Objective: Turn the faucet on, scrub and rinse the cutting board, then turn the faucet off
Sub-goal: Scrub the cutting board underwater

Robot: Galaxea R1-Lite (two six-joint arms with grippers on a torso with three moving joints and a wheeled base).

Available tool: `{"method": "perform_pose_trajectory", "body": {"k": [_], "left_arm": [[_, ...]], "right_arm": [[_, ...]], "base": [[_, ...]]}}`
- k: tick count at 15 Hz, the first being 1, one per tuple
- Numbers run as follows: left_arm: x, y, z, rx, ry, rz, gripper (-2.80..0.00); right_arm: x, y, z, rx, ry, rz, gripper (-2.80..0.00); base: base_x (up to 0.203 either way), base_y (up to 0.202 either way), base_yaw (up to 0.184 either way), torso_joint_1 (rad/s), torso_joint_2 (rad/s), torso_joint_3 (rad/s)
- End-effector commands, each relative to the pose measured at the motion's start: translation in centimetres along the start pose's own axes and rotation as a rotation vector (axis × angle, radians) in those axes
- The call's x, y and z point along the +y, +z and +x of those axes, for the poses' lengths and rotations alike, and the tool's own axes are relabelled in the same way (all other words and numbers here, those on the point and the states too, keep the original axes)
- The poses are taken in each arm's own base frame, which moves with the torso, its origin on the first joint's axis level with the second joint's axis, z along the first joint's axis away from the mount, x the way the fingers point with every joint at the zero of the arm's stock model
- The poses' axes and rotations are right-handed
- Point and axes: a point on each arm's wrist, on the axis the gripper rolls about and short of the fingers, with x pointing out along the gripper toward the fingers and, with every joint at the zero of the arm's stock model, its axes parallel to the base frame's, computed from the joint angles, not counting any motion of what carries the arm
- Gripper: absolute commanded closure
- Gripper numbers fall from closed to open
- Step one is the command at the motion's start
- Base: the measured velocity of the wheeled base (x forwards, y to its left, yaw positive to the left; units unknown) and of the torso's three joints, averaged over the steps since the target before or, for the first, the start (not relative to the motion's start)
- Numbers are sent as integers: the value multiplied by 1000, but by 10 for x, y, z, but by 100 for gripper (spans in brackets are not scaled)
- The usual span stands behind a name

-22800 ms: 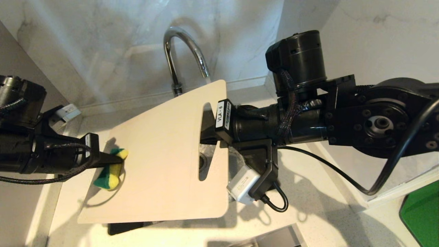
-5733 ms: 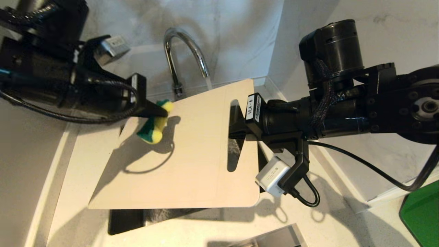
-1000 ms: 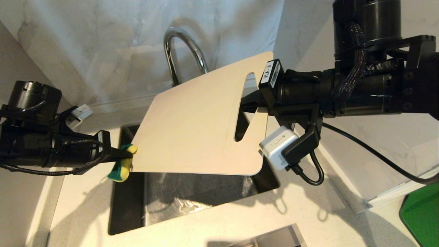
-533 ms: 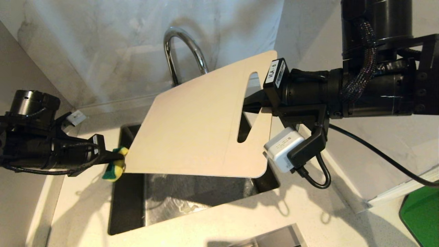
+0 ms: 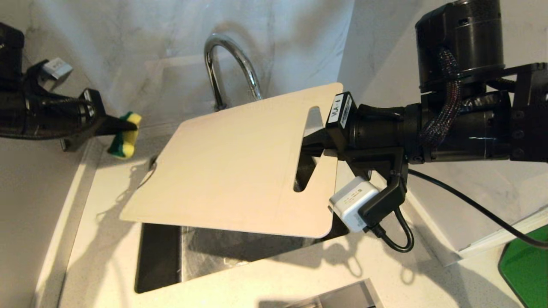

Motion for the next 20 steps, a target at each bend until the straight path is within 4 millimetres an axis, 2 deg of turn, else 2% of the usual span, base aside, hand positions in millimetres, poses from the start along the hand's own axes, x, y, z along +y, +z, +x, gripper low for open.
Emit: {"method": "perform_pose_trajectory", "body": {"k": [1,3,7,10,12,17,20], "left_arm": [[-25,19,-3,-4,-44,26,0],[-45,5,11,79,-83,50,0],[-71,-21,45,195,-131,71,0],[-107,-32,53,188,-186,122,0],[-121,-47,60,201,-183,155,0],[-117,-53,80,224,-154,148,0],[-108,-50,87,219,-129,132,0]], "right_arm": [[0,3,2,-10,-9,-18,0],[2,4,5,-1,-20,-21,0],[4,7,2,-8,-17,-20,0],[6,15,8,-38,-10,-18,0],[5,17,10,-40,-24,-25,0],[5,24,12,-63,-29,-28,0],[4,25,10,-62,-32,-29,0]], "base": [[0,0,0,0,0,0],[0,0,0,0,0,0],[0,0,0,0,0,0],[0,0,0,0,0,0],[0,0,0,0,0,0],[0,0,0,0,0,0],[0,0,0,0,0,0]]}}
